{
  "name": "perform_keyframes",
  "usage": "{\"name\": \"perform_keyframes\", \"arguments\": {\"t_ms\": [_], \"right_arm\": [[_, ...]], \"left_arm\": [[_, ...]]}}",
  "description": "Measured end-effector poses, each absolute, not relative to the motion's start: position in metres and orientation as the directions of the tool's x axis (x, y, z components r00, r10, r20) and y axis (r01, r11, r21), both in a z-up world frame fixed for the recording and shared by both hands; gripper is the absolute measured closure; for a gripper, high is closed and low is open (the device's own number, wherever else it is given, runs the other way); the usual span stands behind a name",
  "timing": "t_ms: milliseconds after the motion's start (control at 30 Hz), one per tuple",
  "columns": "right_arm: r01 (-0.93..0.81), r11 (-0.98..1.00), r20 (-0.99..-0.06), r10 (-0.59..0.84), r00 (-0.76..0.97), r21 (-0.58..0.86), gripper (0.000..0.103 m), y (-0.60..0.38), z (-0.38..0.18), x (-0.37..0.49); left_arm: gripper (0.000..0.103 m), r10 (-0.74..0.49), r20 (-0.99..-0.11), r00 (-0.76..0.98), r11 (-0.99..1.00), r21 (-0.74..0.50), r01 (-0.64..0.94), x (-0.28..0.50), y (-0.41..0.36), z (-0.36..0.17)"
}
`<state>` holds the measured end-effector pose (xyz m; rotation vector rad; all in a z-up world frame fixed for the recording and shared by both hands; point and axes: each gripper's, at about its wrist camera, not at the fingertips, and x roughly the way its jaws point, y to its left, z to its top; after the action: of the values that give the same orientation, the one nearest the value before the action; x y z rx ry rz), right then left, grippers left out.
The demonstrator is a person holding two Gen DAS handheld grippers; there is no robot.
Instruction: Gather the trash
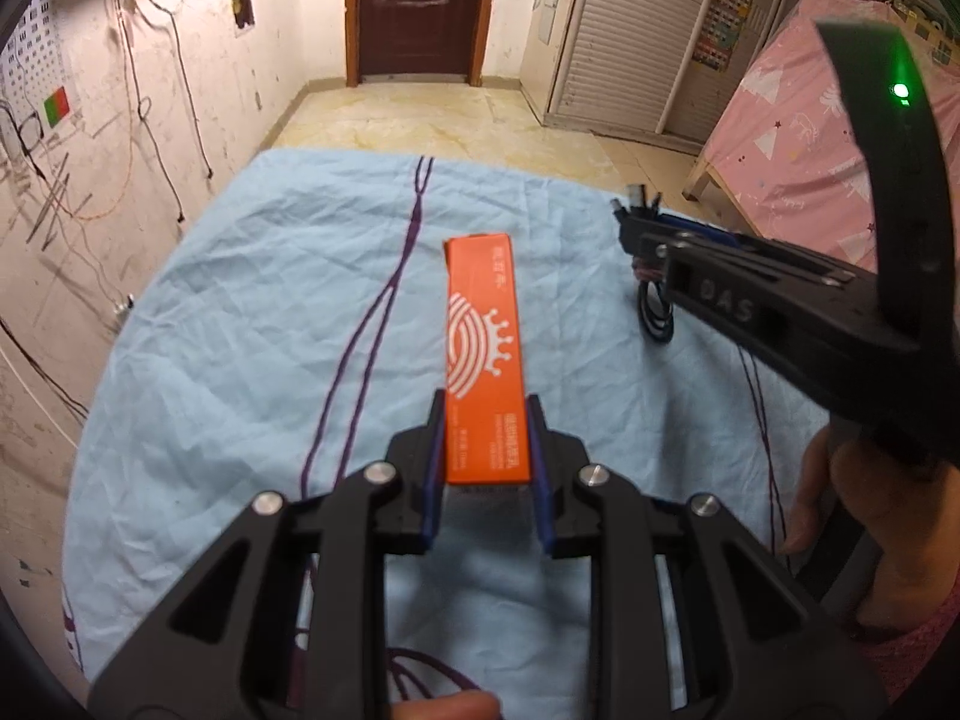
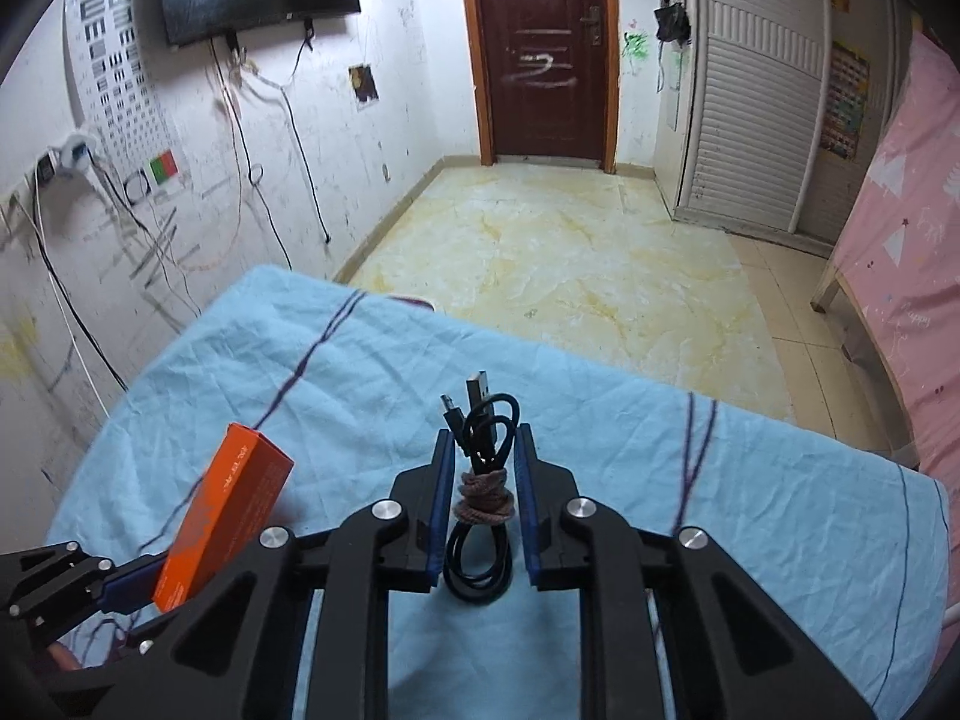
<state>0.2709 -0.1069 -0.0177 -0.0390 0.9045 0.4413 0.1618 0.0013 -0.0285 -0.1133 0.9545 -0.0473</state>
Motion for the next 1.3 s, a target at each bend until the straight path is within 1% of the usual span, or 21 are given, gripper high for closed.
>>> {"name": "perform_keyframes", "arguments": {"t_ms": [267, 533, 700, 800, 967, 1067, 1100, 1133, 1167, 1200, 1233, 1300], "right_arm": [[-0.357, 0.906, -0.694, 0.409, 0.593, 0.228, 0.09, -0.152, 0.015, 0.249], [-0.309, 0.913, -0.62, 0.409, 0.669, 0.267, 0.09, -0.206, 0.048, 0.22], [-0.308, 0.907, -0.638, 0.421, 0.645, 0.287, 0.09, -0.219, 0.042, 0.224], [-0.344, 0.891, -0.671, 0.45, 0.589, 0.295, 0.089, -0.202, 0.028, 0.234], [-0.364, 0.891, -0.728, 0.437, 0.528, 0.271, 0.088, -0.164, 0.006, 0.26], [-0.361, 0.897, -0.749, 0.418, 0.514, 0.254, 0.078, -0.144, -0.003, 0.276], [-0.361, 0.898, -0.752, 0.416, 0.512, 0.251, 0.068, -0.139, -0.005, 0.281], [-0.361, 0.9, -0.758, 0.409, 0.507, 0.244, 0.051, -0.132, -0.008, 0.288], [-0.356, 0.906, -0.767, 0.392, 0.508, 0.228, 0.043, -0.127, -0.011, 0.293], [-0.349, 0.913, -0.772, 0.377, 0.513, 0.214, 0.032, -0.123, -0.013, 0.297], [-0.336, 0.922, -0.774, 0.354, 0.525, 0.193, 0.03, -0.12, -0.016, 0.303], [-0.323, 0.929, -0.777, 0.335, 0.534, 0.179, 0.03, -0.116, -0.019, 0.311]], "left_arm": [[0.081, -0.077, -0.788, 0.611, 0.997, -0.075, 0.028, 0.151, -0.023, -0.013], [0.081, -0.078, -0.774, 0.628, 0.996, -0.039, 0.077, 0.146, -0.055, -0.004], [0.081, -0.079, -0.767, 0.636, 0.996, -0.031, 0.087, 0.145, -0.064, -0.001], [0.081, -0.063, -0.765, 0.641, 0.998, -0.029, 0.063, 0.145, -0.056, -0.001], [0.081, -0.043, -0.77, 0.636, 0.999, -0.04, 0.018, 0.15, -0.031, -0.004], [0.081, -0.046, -0.772, 0.634, 0.998, -0.061, -0.002, 0.155, -0.017, -0.005], [0.081, -0.052, -0.773, 0.633, 0.997, -0.071, -0.004, 0.158, -0.013, -0.006], [0.081, -0.056, -0.773, 0.631, 0.997, -0.076, -0.005, 0.159, -0.01, -0.007], [0.081, -0.06, -0.775, 0.63, 0.997, -0.082, -0.007, 0.16, -0.007, -0.008], [0.081, -0.063, -0.776, 0.628, 0.996, -0.088, -0.008, 0.162, -0.005, -0.009], [0.081, -0.067, -0.776, 0.627, 0.996, -0.093, -0.009, 0.164, -0.002, -0.01], [0.081, -0.076, -0.779, 0.622, 0.995, -0.104, -0.009, 0.168, 0.004, -0.012]]}}
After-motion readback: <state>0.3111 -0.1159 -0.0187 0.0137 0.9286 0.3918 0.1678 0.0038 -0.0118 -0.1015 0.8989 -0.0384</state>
